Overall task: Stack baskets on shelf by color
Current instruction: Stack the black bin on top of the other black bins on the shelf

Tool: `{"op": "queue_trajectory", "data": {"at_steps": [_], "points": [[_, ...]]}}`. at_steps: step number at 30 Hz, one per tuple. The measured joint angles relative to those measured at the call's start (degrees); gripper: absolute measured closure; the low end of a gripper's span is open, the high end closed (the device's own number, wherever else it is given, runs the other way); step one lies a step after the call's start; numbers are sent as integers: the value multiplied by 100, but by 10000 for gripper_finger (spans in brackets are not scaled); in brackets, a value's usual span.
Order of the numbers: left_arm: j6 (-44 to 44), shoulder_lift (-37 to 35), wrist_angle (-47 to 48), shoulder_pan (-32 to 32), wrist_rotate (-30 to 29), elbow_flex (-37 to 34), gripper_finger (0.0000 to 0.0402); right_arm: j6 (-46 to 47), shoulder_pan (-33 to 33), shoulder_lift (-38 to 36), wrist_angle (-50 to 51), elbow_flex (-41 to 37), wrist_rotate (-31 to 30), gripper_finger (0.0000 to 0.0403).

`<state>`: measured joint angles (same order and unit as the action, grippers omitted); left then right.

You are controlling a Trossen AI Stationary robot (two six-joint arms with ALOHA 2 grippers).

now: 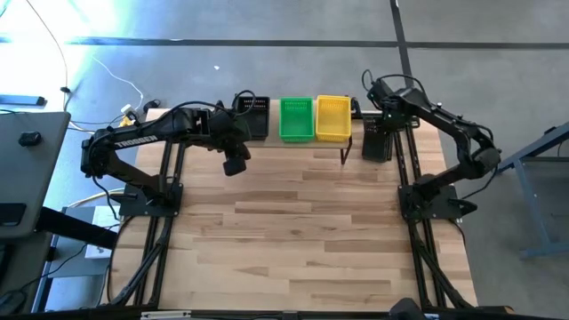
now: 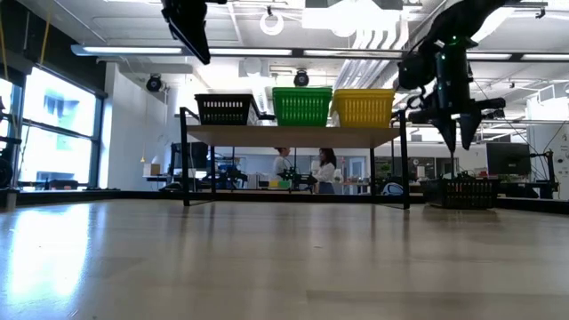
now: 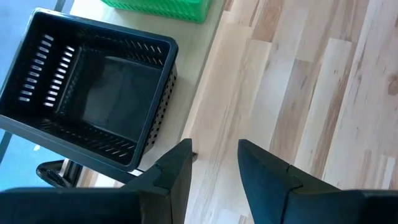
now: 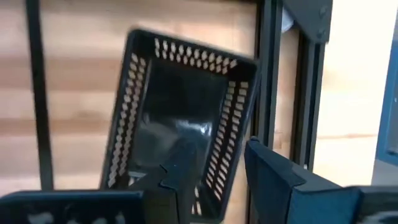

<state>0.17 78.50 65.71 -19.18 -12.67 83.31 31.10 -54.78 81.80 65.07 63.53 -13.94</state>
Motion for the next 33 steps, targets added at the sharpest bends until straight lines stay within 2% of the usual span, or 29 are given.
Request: {"op": "queue_trajectory", "data": {"at_steps": [8, 12, 15, 20, 25, 33], "points": [[-101, 0, -2, 0, -42, 0, 282, 269, 14, 83, -268, -13, -198, 281], [-100, 0, 1, 0, -42, 0, 282, -43, 17, 127, -870, -11, -167, 281], [-97, 0, 1, 0, -42, 0, 282, -485, 17, 136, -1344, -11, 103, 281], [-99, 0, 1, 0, -41, 0, 282, -716, -83, 172, -1519, -11, 201, 281], [-99, 0, 1, 0, -39, 0, 282, -1251, -143, 173, -879, -9, 713, 281], [-99, 0, 3, 0, -37, 0, 282, -1890, 213, 173, 212, -9, 838, 281]]}}
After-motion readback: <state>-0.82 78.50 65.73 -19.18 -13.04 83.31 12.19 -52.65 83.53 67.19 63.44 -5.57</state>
